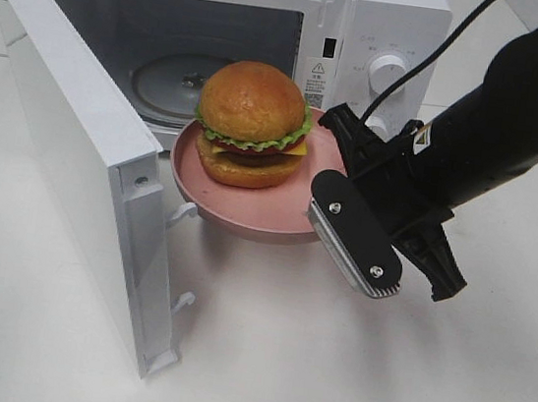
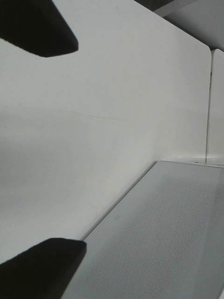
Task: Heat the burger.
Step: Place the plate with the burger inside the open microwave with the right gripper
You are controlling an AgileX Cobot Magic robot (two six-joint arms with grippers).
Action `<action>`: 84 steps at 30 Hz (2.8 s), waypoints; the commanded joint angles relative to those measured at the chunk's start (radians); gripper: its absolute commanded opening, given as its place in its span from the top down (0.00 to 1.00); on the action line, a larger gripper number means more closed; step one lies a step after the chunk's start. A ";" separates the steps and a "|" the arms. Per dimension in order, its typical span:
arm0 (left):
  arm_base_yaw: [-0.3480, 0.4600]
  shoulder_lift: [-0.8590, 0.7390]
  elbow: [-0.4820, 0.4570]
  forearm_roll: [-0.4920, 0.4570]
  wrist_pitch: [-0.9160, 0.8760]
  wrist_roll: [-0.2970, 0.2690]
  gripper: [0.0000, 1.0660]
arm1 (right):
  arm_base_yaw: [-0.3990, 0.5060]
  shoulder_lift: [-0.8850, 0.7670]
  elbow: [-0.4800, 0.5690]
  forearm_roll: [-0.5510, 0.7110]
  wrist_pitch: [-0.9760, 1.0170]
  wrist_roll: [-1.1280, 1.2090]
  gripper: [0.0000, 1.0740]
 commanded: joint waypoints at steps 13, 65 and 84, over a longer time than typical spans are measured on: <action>0.001 -0.015 0.000 -0.007 -0.002 0.001 0.08 | 0.001 0.120 -0.186 0.020 -0.031 -0.018 1.00; 0.001 -0.015 0.000 -0.007 -0.002 0.005 0.08 | 0.024 0.581 -0.822 -0.092 0.124 0.109 1.00; 0.001 -0.015 0.000 -0.007 -0.002 0.005 0.08 | 0.024 0.761 -1.143 -0.195 0.228 0.241 1.00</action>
